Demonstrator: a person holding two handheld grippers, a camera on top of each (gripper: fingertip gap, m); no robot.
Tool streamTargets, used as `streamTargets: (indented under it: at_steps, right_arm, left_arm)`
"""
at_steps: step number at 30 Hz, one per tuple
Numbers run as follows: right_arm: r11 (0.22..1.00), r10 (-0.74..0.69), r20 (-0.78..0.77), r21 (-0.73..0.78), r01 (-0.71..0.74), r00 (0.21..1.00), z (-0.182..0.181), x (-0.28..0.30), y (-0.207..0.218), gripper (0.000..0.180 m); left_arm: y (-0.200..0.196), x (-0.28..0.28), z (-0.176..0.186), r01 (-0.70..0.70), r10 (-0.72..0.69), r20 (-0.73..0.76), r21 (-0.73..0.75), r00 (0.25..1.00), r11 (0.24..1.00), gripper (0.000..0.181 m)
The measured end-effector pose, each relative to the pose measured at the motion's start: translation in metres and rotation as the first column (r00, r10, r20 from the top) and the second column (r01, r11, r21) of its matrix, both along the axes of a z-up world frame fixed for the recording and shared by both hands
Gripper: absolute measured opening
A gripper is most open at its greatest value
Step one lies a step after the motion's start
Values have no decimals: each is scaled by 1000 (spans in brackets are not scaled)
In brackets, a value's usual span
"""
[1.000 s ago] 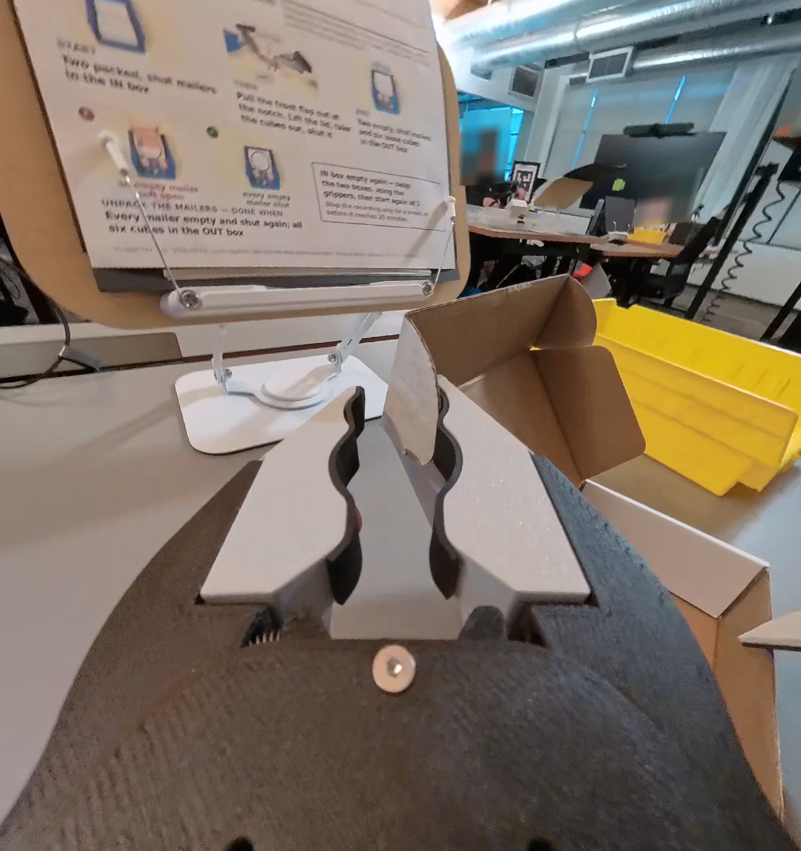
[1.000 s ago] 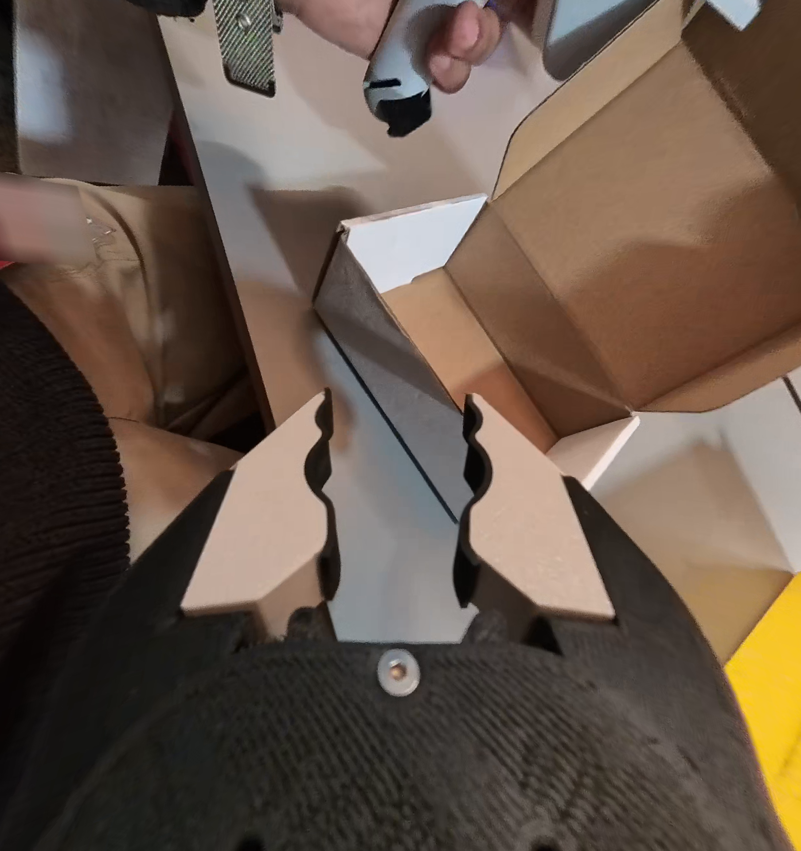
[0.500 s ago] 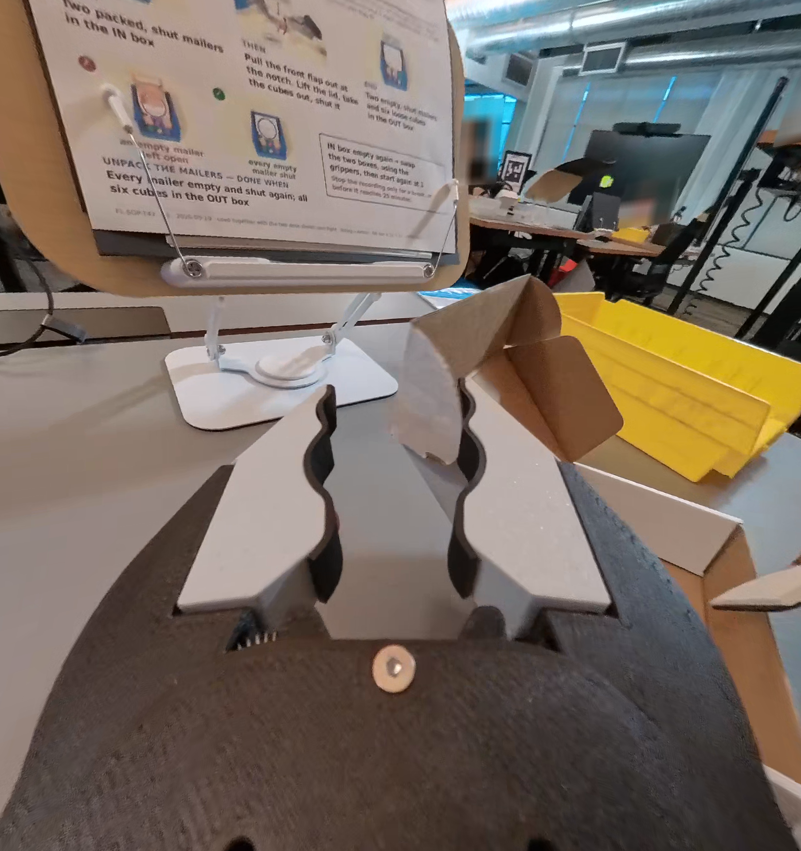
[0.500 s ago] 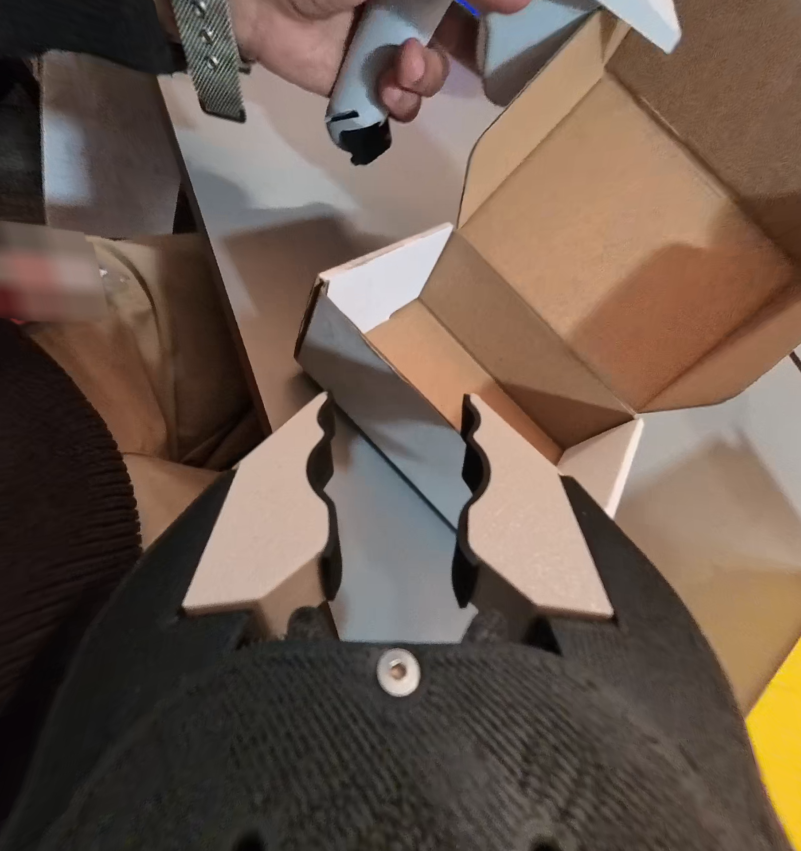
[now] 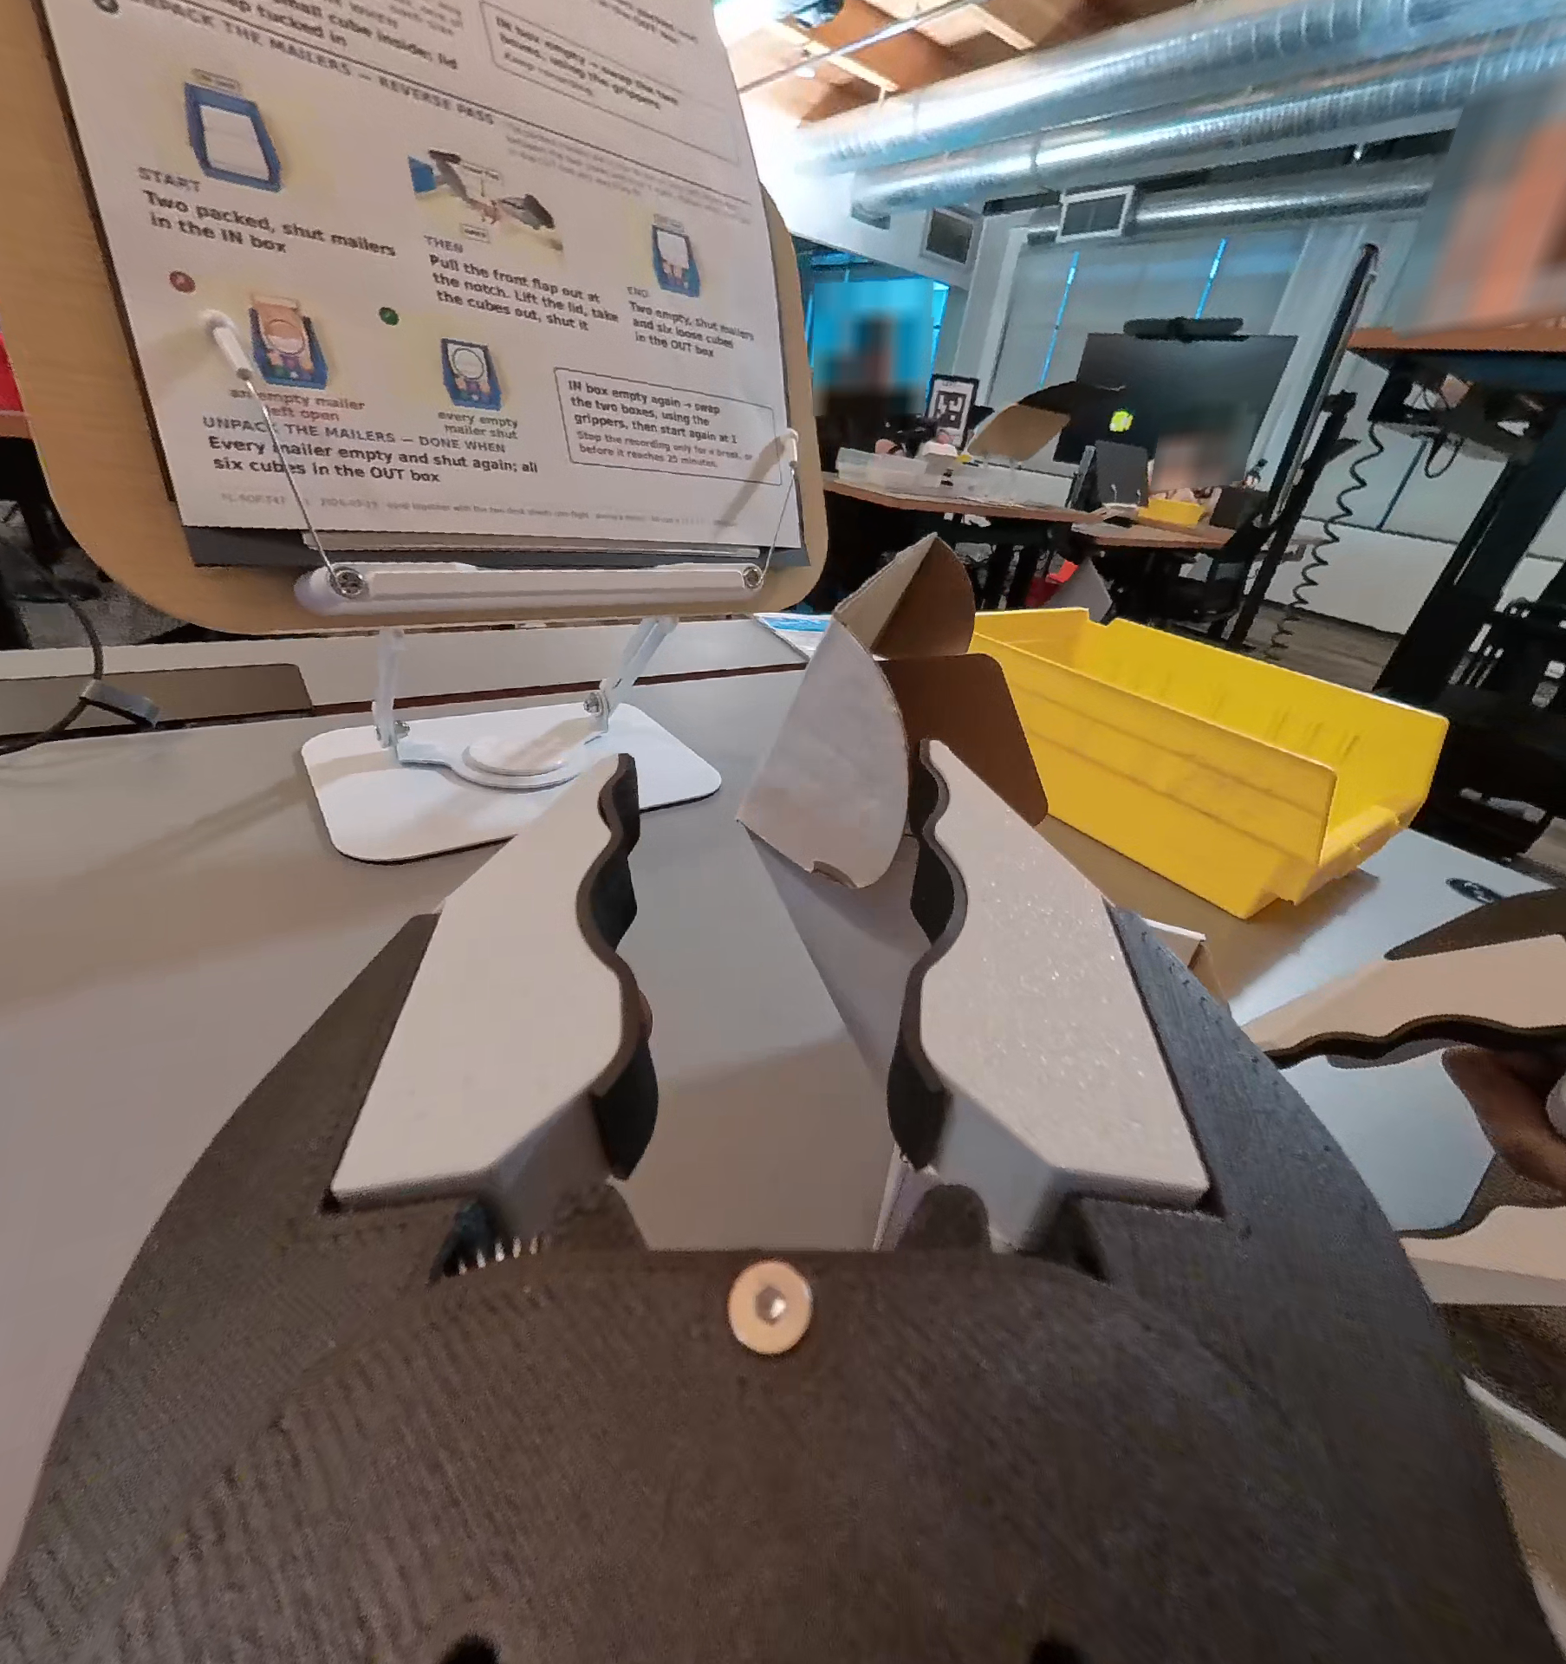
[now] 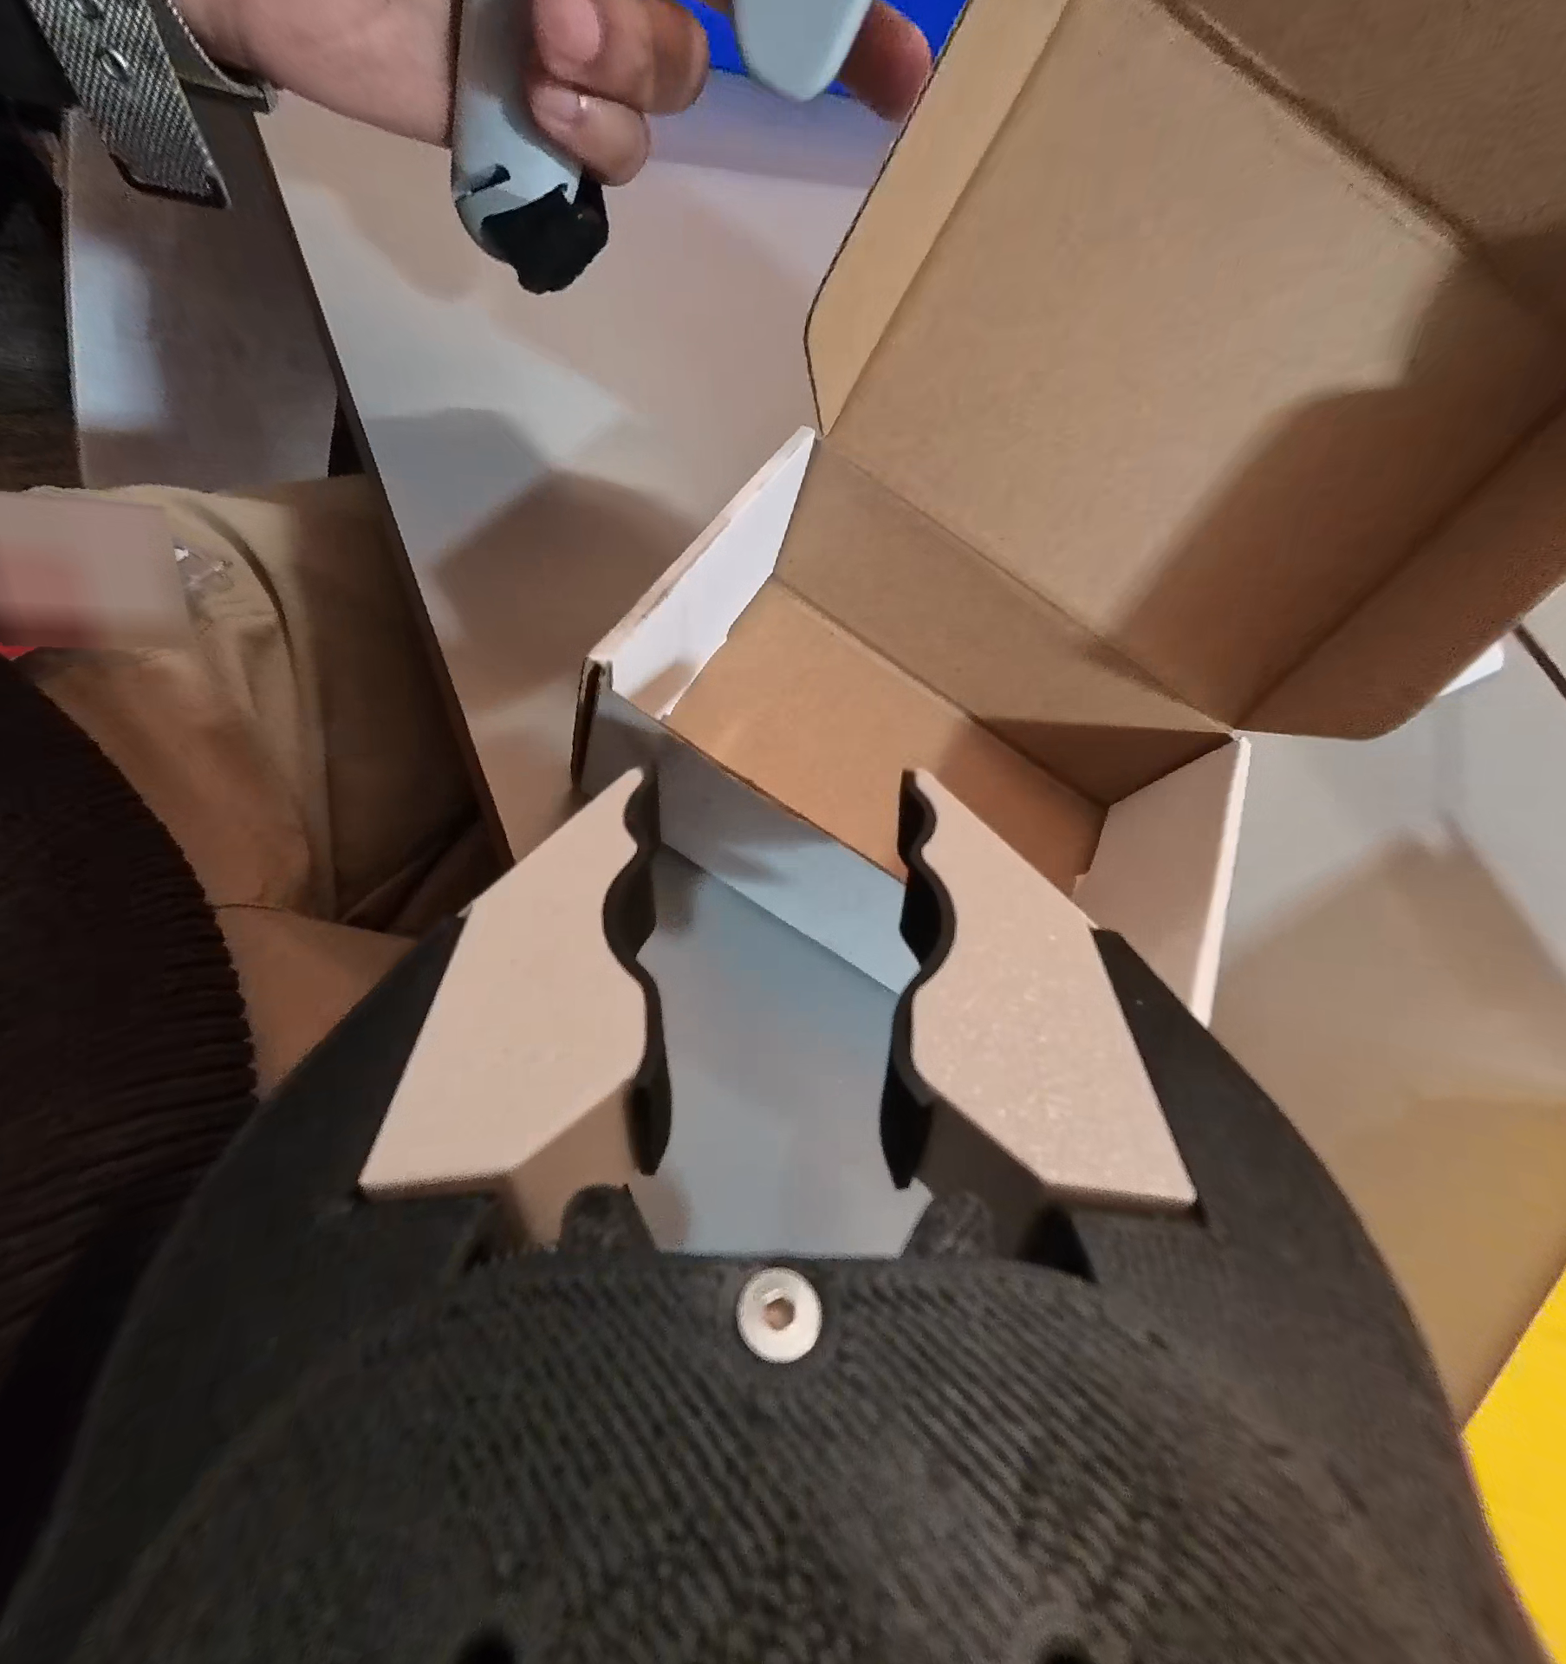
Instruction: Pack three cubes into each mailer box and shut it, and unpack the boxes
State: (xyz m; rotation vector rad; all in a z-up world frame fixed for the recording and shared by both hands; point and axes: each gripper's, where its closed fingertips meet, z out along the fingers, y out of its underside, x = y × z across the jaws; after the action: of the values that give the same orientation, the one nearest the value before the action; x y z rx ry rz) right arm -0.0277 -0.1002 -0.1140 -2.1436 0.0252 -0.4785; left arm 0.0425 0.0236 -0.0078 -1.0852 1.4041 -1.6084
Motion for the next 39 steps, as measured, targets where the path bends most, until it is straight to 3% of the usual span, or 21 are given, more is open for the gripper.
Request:
streamTargets:
  at_steps: [1, 11, 21, 28, 32, 39]
  right_arm:
    - [1000, 2, 5, -4, -2, 1000, -1, 0, 0, 53]
    - [1000, -1, -14, 20, 1, 1000, 2, 2, -2, 52]
    - [999, 4, -39, 51, -2, 999, 6, 5, -5, 47]
    - [999, 18, -77, 52, -14, 997, 2, 2, -3, 38]
    - [999, 21, -73, 34, -19, 997, -2, 0, -2, 32]
    - [999, 28, -71, 36, -26, 997, -2, -3, 0, 30]
  left_arm:
    - [0, 0, 0, 1, -1, 3, 1, 1000, 1000, 62]
    - [22, -9, 27, 5, 16, 101, -203, 995, 979, 60]
    - [15, -25, -3, -25, 26, 12, -134, 1000, 991, 64]
    - [-27, -33, -49, 151, -141, -166, 49, 976, 987, 92]
    - [-33, -32, -57, 138, -112, -163, 157, 980, 978, 83]
    - [-42, -32, -68, 170, -135, -214, 153, 968, 974, 77]
